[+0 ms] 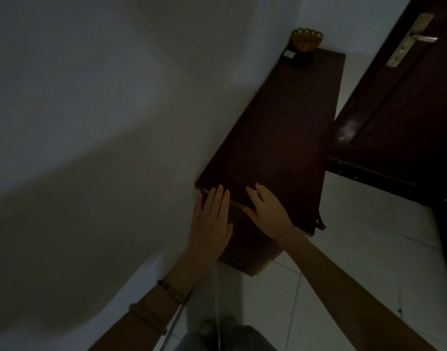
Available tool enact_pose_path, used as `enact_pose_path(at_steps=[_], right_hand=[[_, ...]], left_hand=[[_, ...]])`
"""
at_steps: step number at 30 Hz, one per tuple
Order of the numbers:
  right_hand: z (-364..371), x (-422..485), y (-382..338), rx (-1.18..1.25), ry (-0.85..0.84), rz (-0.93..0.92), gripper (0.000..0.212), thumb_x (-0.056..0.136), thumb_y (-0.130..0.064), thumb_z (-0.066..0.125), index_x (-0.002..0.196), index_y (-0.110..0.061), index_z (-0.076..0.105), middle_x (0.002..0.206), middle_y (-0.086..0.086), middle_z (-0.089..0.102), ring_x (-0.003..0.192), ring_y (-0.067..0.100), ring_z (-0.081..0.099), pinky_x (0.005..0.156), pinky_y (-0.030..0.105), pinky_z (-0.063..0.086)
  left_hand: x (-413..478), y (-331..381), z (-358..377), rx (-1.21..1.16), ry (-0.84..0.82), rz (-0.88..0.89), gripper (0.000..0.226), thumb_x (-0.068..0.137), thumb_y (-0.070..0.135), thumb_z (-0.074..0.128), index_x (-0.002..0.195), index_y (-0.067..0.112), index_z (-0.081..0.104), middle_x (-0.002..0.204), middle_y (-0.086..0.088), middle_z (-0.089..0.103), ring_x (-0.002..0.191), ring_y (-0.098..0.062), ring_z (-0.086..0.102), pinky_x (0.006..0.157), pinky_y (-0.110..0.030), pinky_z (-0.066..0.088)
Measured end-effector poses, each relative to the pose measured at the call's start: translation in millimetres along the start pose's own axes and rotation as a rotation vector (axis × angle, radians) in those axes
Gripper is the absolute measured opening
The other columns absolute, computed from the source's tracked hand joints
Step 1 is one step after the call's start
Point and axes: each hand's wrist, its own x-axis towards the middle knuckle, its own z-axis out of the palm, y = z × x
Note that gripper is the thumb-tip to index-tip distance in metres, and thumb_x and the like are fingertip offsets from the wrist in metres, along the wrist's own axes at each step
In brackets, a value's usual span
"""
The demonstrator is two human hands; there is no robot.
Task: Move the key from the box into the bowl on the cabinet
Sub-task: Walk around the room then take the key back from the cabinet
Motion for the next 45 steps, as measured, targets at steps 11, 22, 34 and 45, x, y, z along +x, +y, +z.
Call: enact_pose_path(at_steps=[11,22,34,45], right_hand=[[10,-5,-1,0.059,0.068,-0.074,0.041,0.088,-0.007,0.056,0.127,-0.004,0.048,0.135,0.019,0.050,0.128,0.033,0.042,0.107,0.040,0.033],[-15,-29,-11,0.256,0.338,-0.108,0.016,0.081,0.002,0.064,0.096,-0.002,0.067,0.090,0.017,0.072,0.083,0.030,0.066,0.074,0.038,0.054],[-91,-93,4,1.102,0.433,0.366,0.014,0.081,-0.005,0.067,0.086,-0.019,0.069,0.079,-0.001,0.073,0.070,0.009,0.070,0.059,0.015,0.053],[-137,-177,80,1.129,0.655,0.574,0.011,0.079,0.003,0.066,0.086,-0.006,0.068,0.081,0.007,0.071,0.071,0.010,0.069,0.068,0.022,0.058]], left_hand=[[-7,-12,7,-0.020,-0.110,-0.031,0.080,0.081,0.027,0.063,0.144,0.005,0.019,0.153,-0.016,0.022,0.140,-0.030,0.022,0.113,-0.050,0.014],[-15,-7,3,-0.050,-0.083,-0.006,0.075,0.081,0.020,0.063,0.142,0.003,0.023,0.151,-0.018,0.027,0.138,-0.032,0.026,0.112,-0.051,0.016],[4,43,-3,-0.118,0.040,0.177,0.078,0.075,0.022,0.071,0.139,0.001,0.032,0.145,-0.022,0.037,0.135,-0.035,0.032,0.110,-0.056,0.021],[29,161,-16,-0.229,0.040,0.484,0.073,0.077,0.026,0.071,0.136,0.000,0.036,0.139,-0.023,0.045,0.127,-0.037,0.044,0.105,-0.056,0.032]])
